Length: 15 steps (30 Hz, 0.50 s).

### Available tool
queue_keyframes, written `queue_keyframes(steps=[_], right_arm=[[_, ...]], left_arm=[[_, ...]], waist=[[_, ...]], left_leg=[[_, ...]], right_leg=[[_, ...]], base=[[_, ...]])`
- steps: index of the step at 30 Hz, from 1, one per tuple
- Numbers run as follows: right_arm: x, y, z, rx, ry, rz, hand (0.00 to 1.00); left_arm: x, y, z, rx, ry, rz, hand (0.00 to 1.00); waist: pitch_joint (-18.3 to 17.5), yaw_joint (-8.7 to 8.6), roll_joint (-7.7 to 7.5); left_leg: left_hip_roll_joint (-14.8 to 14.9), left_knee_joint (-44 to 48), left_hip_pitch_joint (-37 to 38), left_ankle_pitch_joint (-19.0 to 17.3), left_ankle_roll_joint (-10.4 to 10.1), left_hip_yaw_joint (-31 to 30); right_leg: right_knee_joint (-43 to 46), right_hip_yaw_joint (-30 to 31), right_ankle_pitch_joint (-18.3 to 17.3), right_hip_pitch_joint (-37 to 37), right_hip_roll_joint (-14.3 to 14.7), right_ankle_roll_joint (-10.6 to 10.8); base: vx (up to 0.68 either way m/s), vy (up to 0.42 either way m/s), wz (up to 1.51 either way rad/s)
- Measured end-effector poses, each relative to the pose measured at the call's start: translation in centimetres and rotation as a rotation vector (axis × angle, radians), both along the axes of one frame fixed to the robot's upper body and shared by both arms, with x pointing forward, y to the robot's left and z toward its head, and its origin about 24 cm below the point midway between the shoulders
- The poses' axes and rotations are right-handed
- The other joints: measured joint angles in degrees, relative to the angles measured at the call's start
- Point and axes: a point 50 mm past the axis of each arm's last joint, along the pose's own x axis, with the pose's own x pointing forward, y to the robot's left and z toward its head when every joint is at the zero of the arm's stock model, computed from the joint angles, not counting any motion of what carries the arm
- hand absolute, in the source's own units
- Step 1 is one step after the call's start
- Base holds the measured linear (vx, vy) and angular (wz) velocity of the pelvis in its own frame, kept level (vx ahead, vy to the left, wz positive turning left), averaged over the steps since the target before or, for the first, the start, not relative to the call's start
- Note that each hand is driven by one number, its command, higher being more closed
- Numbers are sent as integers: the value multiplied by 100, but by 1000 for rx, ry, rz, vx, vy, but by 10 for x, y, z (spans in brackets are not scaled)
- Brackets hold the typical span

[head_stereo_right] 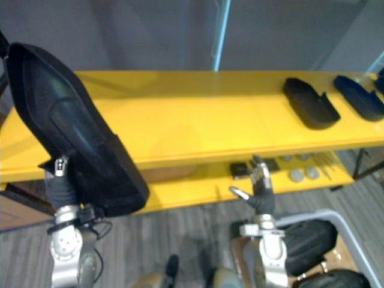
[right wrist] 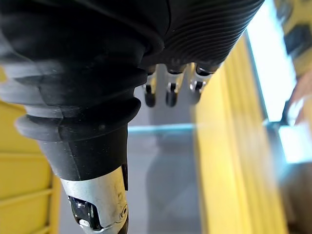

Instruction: Walk over and take plastic housings, then place them on the shelf

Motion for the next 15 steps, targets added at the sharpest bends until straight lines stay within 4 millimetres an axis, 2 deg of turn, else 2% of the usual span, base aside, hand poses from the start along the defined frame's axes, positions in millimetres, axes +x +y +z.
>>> queue_keyframes(steps=[2, 3, 4, 5, 6, 7, 9, 11, 12, 13, 14, 15], right_arm=[[0, 4, 5, 15, -29, 39, 0], [1, 5, 8, 17, -41, 55, 0], [3, 5, 10, 16, -47, 64, 0], [3, 4, 10, 12, -47, 66, 0], [4, 3, 11, 1, -48, 68, 0], [5, 2, 11, -3, -48, 67, 0], [6, -1, 13, -1, -54, 43, 0], [7, -5, 14, -11, -54, 8, 0], [6, -10, 16, -37, -59, -25, 0], [6, -14, 20, -50, -71, -49, 0], [4, -25, 29, -72, -110, -104, 0], [4, -30, 36, -81, -140, -125, 0]], left_arm=[[-5, 1, -3, 3, 22, 2, 100], [-7, 0, -7, -8, 43, 6, 100], [-11, -2, -15, -32, 77, 9, 100], [-12, -5, -17, -45, 88, 4, 100], [-14, -11, -22, -73, 108, -8, 100], [-14, -14, -24, -89, 113, -11, 100], [-14, -18, -24, -98, 109, -24, 100], [-14, -18, -23, -90, 107, -27, 100], [-13, -17, -22, -90, 104, -26, 100], [-12, -17, -21, -87, 96, -28, 100], [-10, -19, -17, -80, 75, -44, 100], [-10, -19, -14, -74, 60, -46, 100]], waist=[[-179, 3, -248], [-247, 24, -302], [-326, 40, -161], [-352, 45, -92], [-427, 153, 66], [-462, 140, 130], [-495, 134, 197], [-475, 136, 169], [-423, 129, 89], [-381, 116, 22], [-398, 54, 44], [-423, 42, 133]], left_leg=[[-223, 107, -5, -310, -71, -104], [-203, 146, 26, -458, -59, 29], [50, 237, 33, -557, -135, 400], [127, 265, 40, -560, -198, 469], [233, 301, 45, -625, -295, 537], [268, 313, 57, -640, -319, 560], [367, 460, 129, -723, -415, 908], [392, 1026, 28, -866, -506, 1173], [349, 1628, -114, -916, -580, 1386], [318, 1946, -283, -969, -501, 1537], [541, 1785, -336, -1082, -246, 1869], [727, 1583, -349, -990, -277, 1977]], right_leg=[[-644, 141, 494, 230, -197, 1], [-847, 88, 1009, 338, -226, 176], [-1044, -66, 1008, 512, -108, 131], [-1118, -88, 1065, 580, -47, 112], [-1328, -120, 1112, 719, 68, 73], [-1402, -196, 1112, 810, 101, 72], [-1487, -206, 1111, 994, 170, 70], [-1520, -198, 1108, 1197, 167, 66], [-1533, -192, 1102, 1391, 30, 47], [-1543, -137, 1075, 1491, -76, 10], [-1532, -136, 1065, 1503, -102, 21], [-1529, -130, 1027, 1502, -66, 60]], base=[[241, -216, 43], [310, -268, 36], [280, -214, 23], [301, -153, 11], [294, -114, 12], [268, -91, 16], [228, -20, 21], [159, 27, 8], [113, 62, 12], [85, 81, 15], [45, 77, 10], [43, 110, -14]])
